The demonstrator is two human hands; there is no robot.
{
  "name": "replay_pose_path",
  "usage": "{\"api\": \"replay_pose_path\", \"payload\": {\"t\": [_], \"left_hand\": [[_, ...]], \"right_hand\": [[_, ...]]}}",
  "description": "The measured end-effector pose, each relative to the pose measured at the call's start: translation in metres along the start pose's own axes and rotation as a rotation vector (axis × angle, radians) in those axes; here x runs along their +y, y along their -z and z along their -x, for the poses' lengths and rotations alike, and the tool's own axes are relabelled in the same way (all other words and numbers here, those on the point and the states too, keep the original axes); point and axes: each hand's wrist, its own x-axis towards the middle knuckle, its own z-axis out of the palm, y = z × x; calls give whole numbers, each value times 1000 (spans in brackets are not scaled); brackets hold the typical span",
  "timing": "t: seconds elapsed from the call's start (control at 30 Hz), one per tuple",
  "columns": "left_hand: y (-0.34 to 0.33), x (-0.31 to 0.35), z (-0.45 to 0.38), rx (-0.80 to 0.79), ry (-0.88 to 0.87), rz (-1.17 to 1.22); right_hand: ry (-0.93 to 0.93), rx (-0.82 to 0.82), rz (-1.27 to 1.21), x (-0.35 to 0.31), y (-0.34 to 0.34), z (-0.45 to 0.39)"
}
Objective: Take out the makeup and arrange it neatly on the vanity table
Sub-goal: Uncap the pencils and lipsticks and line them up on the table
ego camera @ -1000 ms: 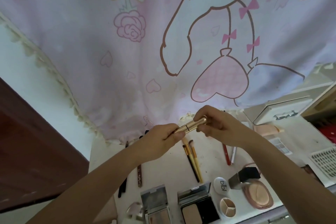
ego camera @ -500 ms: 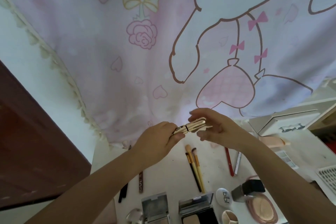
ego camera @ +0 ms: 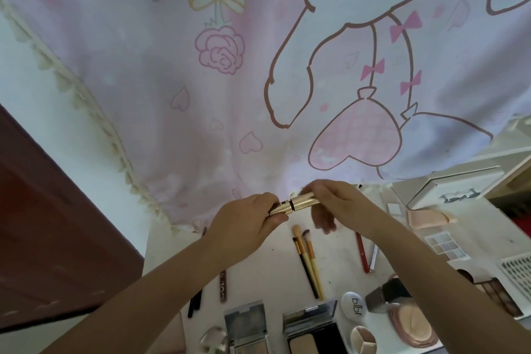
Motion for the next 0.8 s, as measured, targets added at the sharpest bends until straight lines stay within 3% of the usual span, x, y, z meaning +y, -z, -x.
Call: {"api": "replay_pose_path", "payload": {"t": [0.07, 0.17, 0.27, 0.37, 0.47, 0.57, 0.7, 0.8], "left_hand": [[-1, 0, -1, 6, -11, -24], [-3, -2, -1, 4, -1, -64], [-5, -4, -1, -14, -15, -103], [-6, -4, 1, 20, -52, -111], [-1, 0, 0, 141, -177, -187], [0, 1, -1, 202, -181, -251], [-4, -5, -3, 262, -240, -294], [-8, -5, -3, 255, -283, -312]], "right_hand": [[34, 43, 136, 1, -1, -1], [169, 44, 36, 7, 1, 2], [101, 2, -33, 10, 0, 2], [45, -26, 117, 10, -2, -2], [165, 63, 215, 9, -3, -1], [362, 109, 181, 11, -1, 3], [132, -50, 31, 12, -3, 4], [79, 16, 252, 13, -6, -2]]}}
